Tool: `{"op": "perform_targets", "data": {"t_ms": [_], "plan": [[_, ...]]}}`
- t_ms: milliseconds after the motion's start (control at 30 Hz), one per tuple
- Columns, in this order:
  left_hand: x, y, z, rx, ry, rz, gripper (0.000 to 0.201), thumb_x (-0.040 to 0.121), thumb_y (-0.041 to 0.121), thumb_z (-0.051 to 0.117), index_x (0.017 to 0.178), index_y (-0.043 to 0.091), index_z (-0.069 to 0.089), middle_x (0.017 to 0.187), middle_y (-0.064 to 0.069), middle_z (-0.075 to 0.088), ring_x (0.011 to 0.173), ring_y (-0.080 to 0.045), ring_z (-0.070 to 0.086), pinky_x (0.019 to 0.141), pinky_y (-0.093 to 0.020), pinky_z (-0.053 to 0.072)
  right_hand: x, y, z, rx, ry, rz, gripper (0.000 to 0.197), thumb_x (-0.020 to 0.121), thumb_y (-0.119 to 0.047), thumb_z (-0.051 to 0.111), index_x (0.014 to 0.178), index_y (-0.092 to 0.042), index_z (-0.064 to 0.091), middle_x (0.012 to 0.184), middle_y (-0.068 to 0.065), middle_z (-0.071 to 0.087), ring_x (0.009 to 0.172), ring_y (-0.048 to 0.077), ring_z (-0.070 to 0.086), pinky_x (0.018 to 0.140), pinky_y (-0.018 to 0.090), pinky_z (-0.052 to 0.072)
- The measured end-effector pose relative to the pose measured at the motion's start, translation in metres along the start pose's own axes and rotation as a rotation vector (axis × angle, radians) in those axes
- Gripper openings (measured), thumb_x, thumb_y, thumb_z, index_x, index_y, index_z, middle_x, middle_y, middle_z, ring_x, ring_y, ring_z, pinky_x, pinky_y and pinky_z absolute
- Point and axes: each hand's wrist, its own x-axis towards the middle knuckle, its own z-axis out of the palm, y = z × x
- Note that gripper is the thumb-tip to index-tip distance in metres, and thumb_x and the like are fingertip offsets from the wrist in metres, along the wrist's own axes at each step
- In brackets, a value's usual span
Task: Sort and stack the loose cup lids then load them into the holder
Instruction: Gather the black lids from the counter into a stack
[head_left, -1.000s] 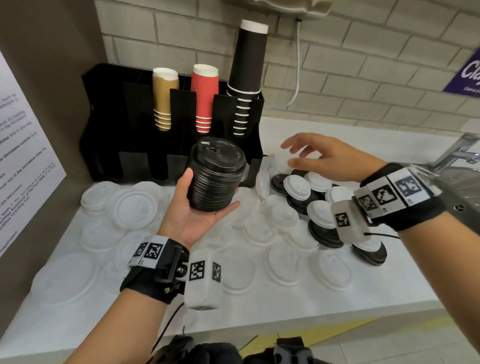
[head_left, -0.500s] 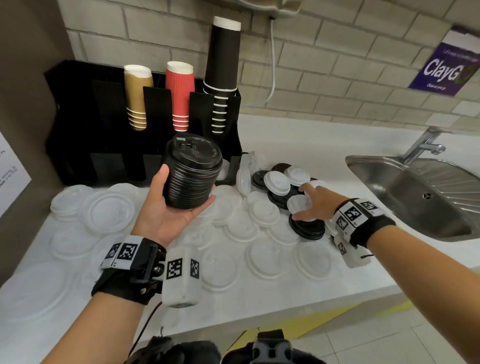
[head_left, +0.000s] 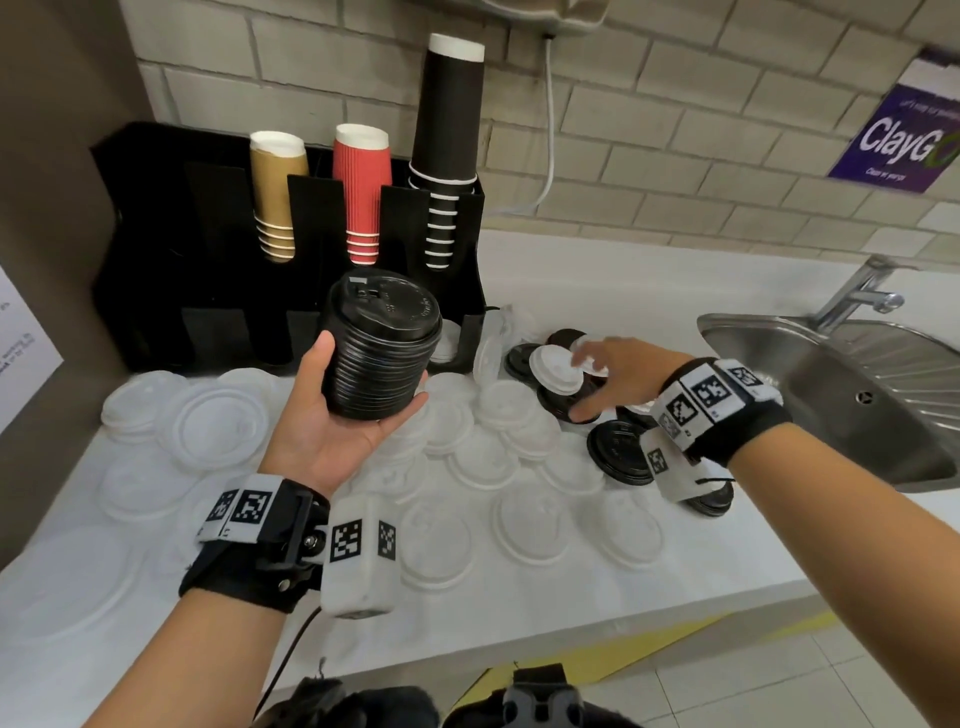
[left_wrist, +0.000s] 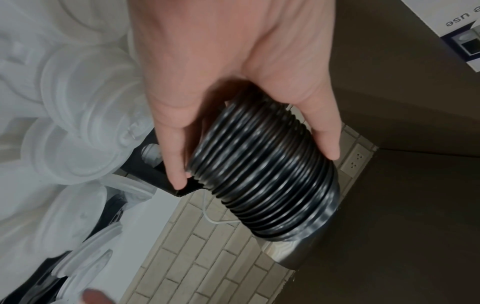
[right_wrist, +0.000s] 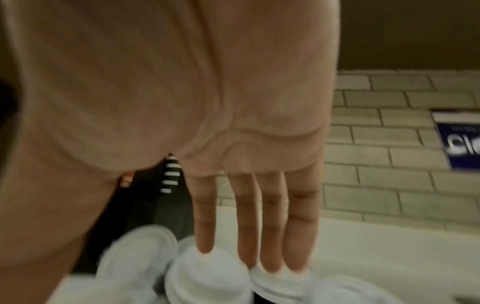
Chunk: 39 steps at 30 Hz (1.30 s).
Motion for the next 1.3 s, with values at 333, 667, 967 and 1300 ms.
{"op": "perform_targets", "data": {"t_ms": [333, 667, 967, 1300], "plan": [[0.008, -0.004, 0.004, -0.029, -0.047, -0.012, 0.053, 0.077, 0.052, 0.058, 0.114, 0.015, 0.071, 0.128, -0.019, 0.063, 0.121, -0.038, 0.058, 0.089, -0.052, 0.054, -0.007, 0.024, 0.037, -0.272, -0.300, 0.174, 0.081, 0.066, -0.033, 0.084, 0.132, -0.025, 0.038, 0.112, 0.005, 0.056, 0.103, 0.027, 0.059, 0.088, 0.041, 0.053], [0.010, -0.009, 0.004, 0.005, -0.115, -0.076, 0.070, 0.044, 0.048, 0.093, 0.103, 0.015, 0.077, 0.124, -0.019, 0.065, 0.116, -0.038, 0.061, 0.086, -0.052, 0.056, -0.034, -0.016, -0.032, 0.186, -0.059, -0.181, 0.058, 0.070, -0.027, 0.082, 0.113, -0.039, 0.045, 0.105, -0.004, 0.058, 0.087, 0.019, 0.063, 0.080, 0.031, 0.051], [0.009, -0.014, 0.010, 0.046, -0.111, -0.067, 0.072, 0.065, 0.053, 0.074, 0.126, 0.016, 0.061, 0.132, -0.018, 0.061, 0.127, -0.037, 0.053, 0.091, -0.048, 0.054, -0.044, -0.113, -0.056, 0.513, 0.250, -0.688, 0.061, 0.075, -0.013, 0.080, 0.126, -0.020, 0.048, 0.101, -0.018, 0.051, 0.086, -0.008, 0.054, 0.063, 0.006, 0.044], [0.003, -0.007, 0.006, 0.020, -0.048, -0.053, 0.069, 0.078, 0.049, 0.058, 0.136, 0.011, 0.052, 0.136, -0.020, 0.056, 0.128, -0.036, 0.052, 0.089, -0.047, 0.055, -0.030, -0.147, -0.062, 0.272, 0.266, -0.669, 0.059, 0.079, -0.028, 0.075, 0.133, -0.032, 0.051, 0.117, 0.003, 0.054, 0.096, 0.005, 0.052, 0.094, 0.030, 0.048]]}}
